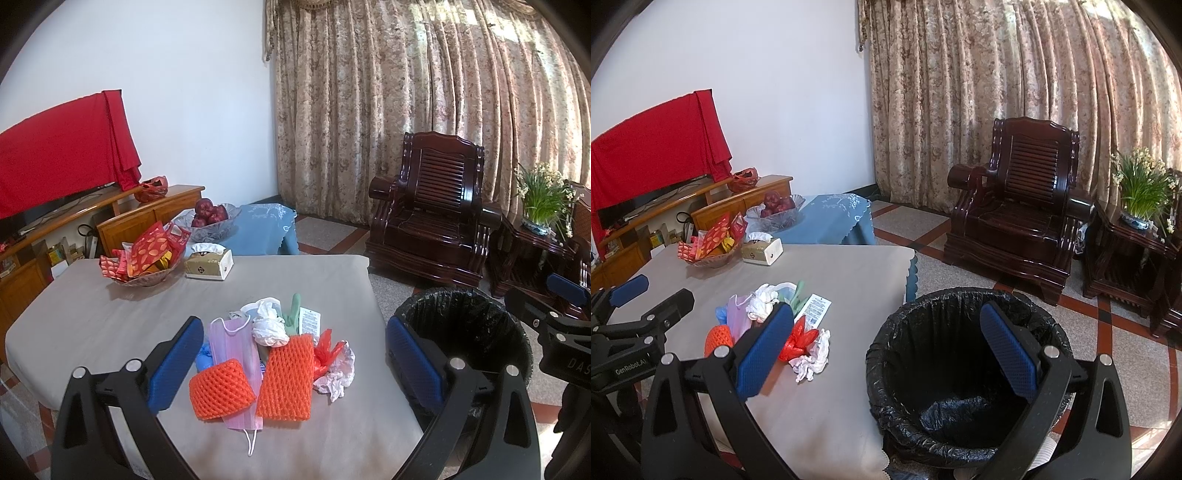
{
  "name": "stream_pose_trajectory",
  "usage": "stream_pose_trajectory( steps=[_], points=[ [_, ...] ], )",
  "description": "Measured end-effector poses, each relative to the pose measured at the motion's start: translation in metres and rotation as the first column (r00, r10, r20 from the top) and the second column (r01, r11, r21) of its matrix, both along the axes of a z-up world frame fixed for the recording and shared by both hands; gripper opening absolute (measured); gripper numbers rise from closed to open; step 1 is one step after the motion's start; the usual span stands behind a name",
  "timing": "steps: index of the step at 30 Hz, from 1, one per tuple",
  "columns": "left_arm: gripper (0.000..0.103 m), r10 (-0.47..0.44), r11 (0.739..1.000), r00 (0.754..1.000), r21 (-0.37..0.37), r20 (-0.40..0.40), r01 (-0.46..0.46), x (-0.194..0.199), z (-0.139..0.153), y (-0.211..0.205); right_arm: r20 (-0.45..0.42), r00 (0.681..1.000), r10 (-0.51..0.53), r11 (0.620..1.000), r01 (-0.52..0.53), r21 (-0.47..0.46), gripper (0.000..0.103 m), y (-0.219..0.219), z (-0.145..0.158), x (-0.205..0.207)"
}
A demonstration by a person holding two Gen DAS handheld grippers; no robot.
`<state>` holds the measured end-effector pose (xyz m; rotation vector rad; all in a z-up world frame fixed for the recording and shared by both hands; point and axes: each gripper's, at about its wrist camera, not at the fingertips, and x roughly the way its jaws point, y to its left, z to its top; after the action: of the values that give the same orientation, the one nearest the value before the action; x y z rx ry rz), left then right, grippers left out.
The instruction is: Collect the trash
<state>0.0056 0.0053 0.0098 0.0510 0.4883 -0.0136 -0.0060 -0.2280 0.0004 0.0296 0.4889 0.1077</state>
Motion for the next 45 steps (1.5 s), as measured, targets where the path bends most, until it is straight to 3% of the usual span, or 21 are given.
stream_pose_trajectory(
  steps=[14,24,34,39,45],
  points=[
    [0.097,0.009,1.0,1.0,-0.002,-0.007,-0.009,-0.001,-0.019,-0.001,-0.005,1.0,0.001,1.0,-0.001,0.001,0.098,0.0,-0.001,0.0],
    [0.097,0.055,0.999,0.998,-0.001,-0.011,-0.055,0.012,-0.027,0.018,-0.024,1.0,0.018,1.0,-0.019,-0.007,0.098,0.013,-0.018,0.018],
    [0.097,0.174,0.984,0.984,0.04,-0.027,-0.173,0.037,-0.065,0.074,-0.101,0.985,0.139,0.99,-0.139,0.005,0.098,0.061,-0.079,0.071],
    [0.097,0.179,0.984,0.983,0.032,-0.048,-0.177,0.046,-0.092,0.098,-0.135,0.977,0.167,0.986,-0.166,0.02,0.098,0.083,-0.107,0.092],
    [0.095,0.185,0.982,0.975,0.001,-0.123,-0.186,0.052,-0.119,0.122,-0.176,0.952,0.25,0.968,-0.251,0.019,0.084,0.115,-0.129,0.101]
  ],
)
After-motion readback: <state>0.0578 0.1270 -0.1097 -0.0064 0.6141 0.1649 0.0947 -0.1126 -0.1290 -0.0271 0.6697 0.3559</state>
